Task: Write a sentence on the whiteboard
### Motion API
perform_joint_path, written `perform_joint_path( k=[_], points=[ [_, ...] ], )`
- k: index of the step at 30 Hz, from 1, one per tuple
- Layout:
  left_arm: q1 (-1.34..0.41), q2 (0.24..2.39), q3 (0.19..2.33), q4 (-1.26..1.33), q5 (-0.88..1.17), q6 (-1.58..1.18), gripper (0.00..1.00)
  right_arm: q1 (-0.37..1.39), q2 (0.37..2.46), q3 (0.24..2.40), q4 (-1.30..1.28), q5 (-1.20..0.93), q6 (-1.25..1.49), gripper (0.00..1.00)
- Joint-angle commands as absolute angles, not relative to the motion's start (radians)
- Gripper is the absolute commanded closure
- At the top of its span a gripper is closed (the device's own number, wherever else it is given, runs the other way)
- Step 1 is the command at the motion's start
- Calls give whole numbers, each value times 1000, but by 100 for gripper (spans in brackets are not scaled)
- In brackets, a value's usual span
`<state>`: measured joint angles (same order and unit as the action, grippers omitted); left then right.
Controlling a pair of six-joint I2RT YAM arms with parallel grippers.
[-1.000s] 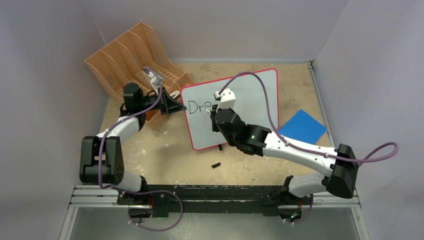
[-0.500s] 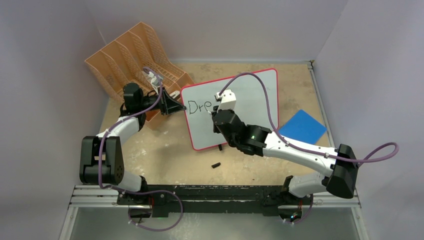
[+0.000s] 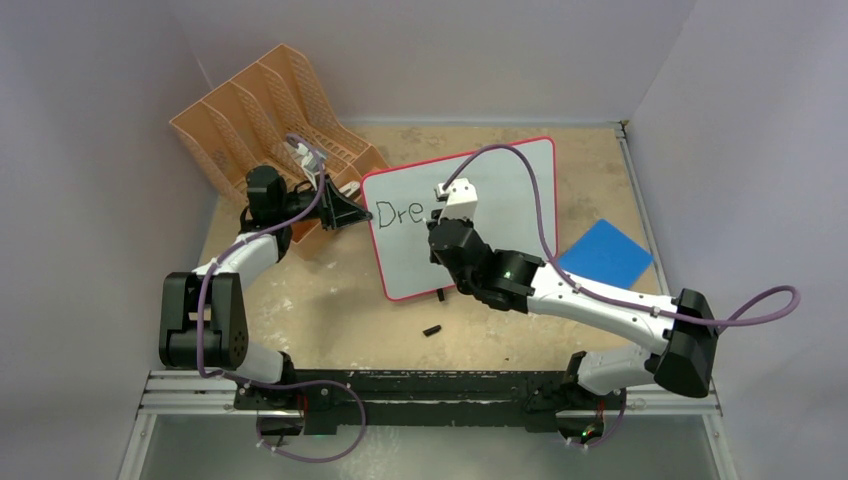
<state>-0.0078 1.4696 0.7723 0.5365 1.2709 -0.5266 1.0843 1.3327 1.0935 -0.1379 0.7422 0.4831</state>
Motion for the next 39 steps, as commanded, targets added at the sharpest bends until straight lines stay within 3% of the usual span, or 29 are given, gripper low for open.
perform_joint_path(
  k=[1,10,39],
  points=[
    [-22,1440,788,562,1335,-491,100,1069,1298,1087,-126,801,488,100],
    [-21,1440,790,558,1332,-487,100,1068,1191,1016,-27,699,414,100],
    [-22,1443,791,549,1327,-482,100,1039,1189,995,-4,758,393,100]
  ],
)
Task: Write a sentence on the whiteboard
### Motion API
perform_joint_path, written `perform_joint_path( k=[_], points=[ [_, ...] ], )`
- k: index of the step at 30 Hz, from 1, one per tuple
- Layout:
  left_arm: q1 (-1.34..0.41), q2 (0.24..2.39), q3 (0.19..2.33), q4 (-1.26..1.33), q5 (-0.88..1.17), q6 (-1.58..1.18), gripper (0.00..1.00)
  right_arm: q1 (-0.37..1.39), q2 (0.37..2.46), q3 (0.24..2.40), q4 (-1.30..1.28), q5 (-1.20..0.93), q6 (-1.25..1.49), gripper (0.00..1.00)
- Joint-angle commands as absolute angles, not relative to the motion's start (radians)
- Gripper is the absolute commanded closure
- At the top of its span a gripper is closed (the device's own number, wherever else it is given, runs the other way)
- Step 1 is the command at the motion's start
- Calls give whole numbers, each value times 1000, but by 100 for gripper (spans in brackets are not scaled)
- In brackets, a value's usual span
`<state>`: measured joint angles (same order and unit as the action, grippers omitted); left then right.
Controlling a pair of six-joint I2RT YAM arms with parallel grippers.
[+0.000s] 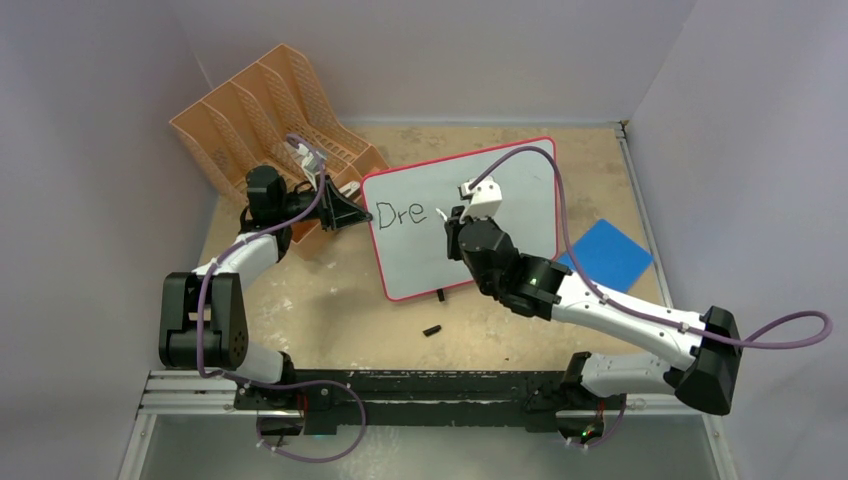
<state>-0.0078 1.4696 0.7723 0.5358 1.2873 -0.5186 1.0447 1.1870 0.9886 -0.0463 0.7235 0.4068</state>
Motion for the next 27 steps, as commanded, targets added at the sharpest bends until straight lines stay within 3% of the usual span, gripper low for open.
perform_joint_path(
  k=[1,27],
  points=[
    [-22,1443,791,548,1327,-483,100,1037,1190,996,-5,757,393,100],
    [-23,1442,793,545,1328,-480,100,1023,1230,1013,25,777,393,100]
  ],
)
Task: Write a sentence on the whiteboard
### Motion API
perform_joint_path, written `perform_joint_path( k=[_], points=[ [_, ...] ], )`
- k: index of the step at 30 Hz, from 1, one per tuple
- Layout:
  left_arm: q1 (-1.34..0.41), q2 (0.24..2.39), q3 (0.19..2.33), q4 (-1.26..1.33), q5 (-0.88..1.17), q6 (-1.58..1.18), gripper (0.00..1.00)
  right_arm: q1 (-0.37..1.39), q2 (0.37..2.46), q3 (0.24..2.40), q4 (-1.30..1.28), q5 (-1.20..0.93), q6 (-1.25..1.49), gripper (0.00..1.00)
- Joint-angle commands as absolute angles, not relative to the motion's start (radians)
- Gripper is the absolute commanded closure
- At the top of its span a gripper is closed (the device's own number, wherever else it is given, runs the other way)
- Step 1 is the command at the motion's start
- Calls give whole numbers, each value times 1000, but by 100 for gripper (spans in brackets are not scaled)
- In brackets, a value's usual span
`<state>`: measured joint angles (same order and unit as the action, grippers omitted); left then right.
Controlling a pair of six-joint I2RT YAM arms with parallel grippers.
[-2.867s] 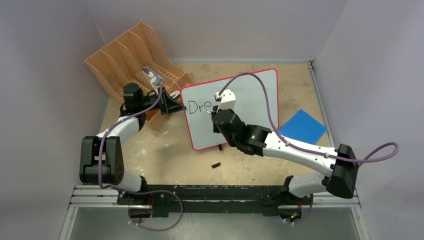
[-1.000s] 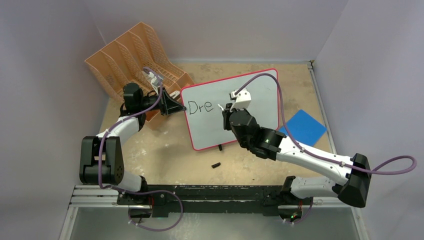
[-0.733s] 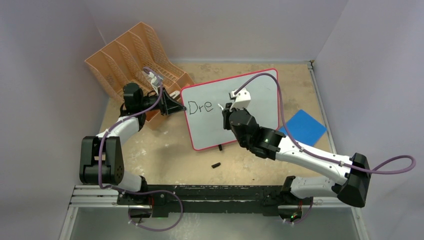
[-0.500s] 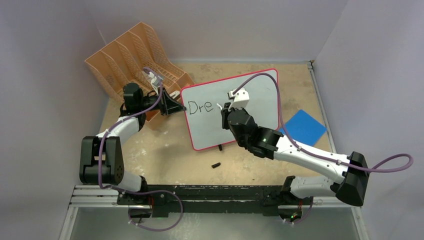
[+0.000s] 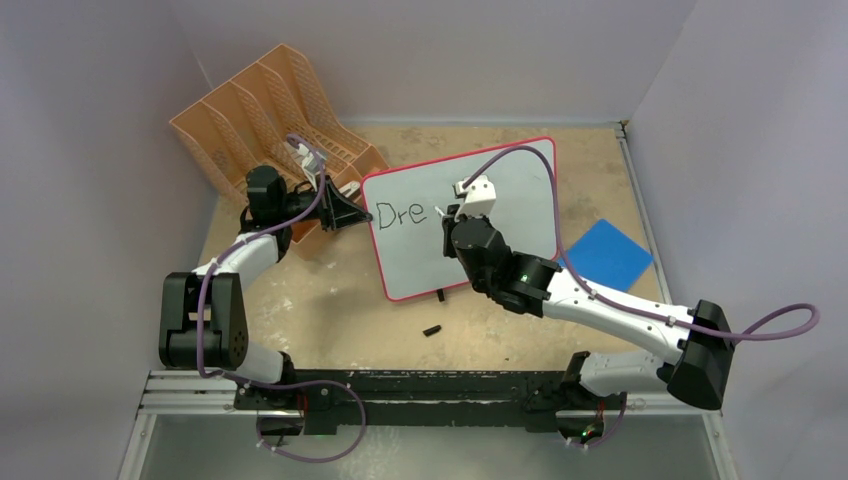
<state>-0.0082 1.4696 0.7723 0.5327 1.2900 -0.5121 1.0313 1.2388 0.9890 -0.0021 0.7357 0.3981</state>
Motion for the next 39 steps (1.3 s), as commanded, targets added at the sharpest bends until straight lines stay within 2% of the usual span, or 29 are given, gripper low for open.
perform_joint_path(
  k=[1,39],
  points=[
    [-23,1442,793,545,1328,-480,100,1023,1230,1014,25,775,392,100],
    [-24,1443,793,545,1328,-478,100,1019,1262,1036,58,668,342,100]
  ],
)
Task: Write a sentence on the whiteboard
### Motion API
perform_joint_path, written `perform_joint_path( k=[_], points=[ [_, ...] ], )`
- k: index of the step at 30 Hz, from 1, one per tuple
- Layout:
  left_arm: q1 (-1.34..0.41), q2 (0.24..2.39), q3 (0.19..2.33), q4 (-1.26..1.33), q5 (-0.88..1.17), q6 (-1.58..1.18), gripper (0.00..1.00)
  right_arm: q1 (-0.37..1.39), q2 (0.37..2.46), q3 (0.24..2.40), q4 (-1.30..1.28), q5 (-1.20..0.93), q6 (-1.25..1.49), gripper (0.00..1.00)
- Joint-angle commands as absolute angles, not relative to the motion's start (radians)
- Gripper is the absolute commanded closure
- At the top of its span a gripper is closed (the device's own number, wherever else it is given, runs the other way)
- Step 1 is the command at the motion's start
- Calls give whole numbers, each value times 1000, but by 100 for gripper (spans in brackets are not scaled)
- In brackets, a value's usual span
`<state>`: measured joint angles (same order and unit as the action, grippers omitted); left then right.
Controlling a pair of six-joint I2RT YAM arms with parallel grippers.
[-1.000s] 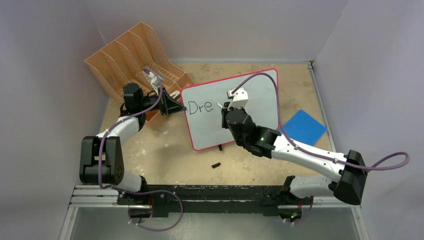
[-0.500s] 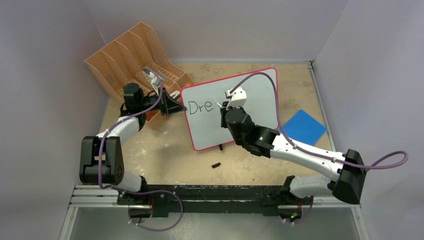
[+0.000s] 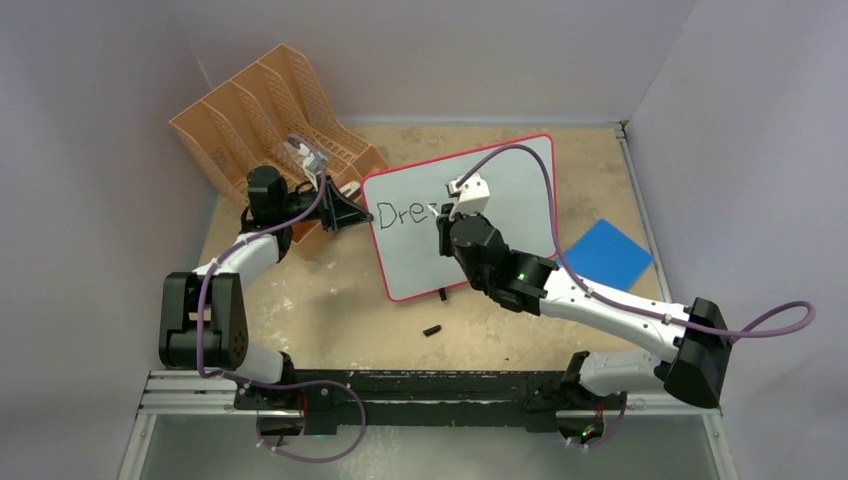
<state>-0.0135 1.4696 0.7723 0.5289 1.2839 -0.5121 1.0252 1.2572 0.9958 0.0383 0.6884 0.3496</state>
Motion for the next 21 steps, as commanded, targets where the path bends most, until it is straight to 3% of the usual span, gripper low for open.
perform_joint_path(
  k=[1,21],
  points=[
    [-23,1443,793,545,1327,-479,100,1019,1261,1035,53,665,345,100],
    [-24,1443,793,543,1327,-479,100,1019,1239,1015,-45,652,380,100]
  ],
)
